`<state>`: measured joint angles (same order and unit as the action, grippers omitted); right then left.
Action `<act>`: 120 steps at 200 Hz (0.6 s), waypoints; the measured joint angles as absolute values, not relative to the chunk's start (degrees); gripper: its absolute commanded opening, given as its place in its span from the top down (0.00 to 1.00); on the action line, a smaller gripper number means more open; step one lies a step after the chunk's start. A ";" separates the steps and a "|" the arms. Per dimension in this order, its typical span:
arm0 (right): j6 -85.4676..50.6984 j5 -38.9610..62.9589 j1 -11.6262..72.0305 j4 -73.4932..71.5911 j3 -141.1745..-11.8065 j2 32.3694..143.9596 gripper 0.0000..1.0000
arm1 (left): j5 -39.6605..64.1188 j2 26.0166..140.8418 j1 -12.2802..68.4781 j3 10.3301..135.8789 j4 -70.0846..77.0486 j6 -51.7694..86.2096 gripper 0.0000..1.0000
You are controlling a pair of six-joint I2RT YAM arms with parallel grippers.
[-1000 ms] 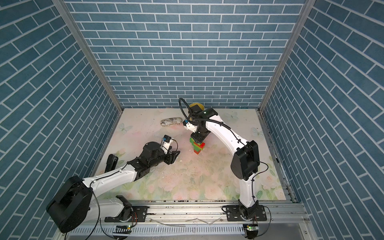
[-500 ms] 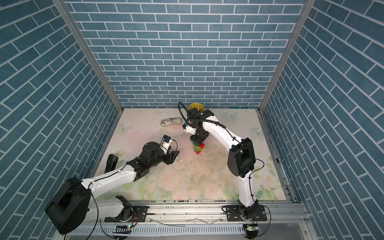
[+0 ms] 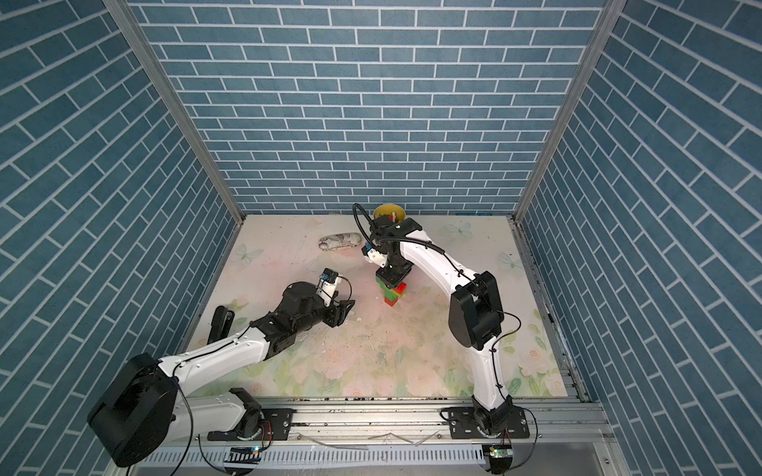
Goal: Assemble a spoon with lego
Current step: Place the lego brick at the center of the board.
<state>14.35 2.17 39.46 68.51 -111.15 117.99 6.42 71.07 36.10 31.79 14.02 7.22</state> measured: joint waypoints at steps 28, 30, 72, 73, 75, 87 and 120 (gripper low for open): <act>14.13 2.46 39.31 68.45 -111.15 117.97 0.77 | 6.07 71.02 36.10 31.79 13.91 7.20 0.32; 14.13 2.55 39.29 68.45 -111.15 117.97 0.77 | 6.02 71.02 36.10 31.79 13.91 7.20 0.32; 9.78 15.70 33.85 60.25 -101.01 110.69 0.78 | 5.10 70.76 36.05 33.47 10.11 6.59 0.31; 9.63 16.01 33.65 60.01 -100.68 110.45 0.78 | 5.06 70.72 36.03 33.63 9.85 6.55 0.31; 8.99 17.19 33.15 59.07 -99.66 109.69 0.78 | 5.04 70.67 36.01 33.80 9.58 6.55 0.31; 5.74 23.49 29.63 53.60 -93.23 104.75 0.78 | 5.08 69.97 35.59 35.79 7.18 6.17 0.31; -5.74 37.85 22.76 32.42 -74.67 94.08 0.77 | 5.54 67.81 34.50 43.51 1.08 5.28 0.30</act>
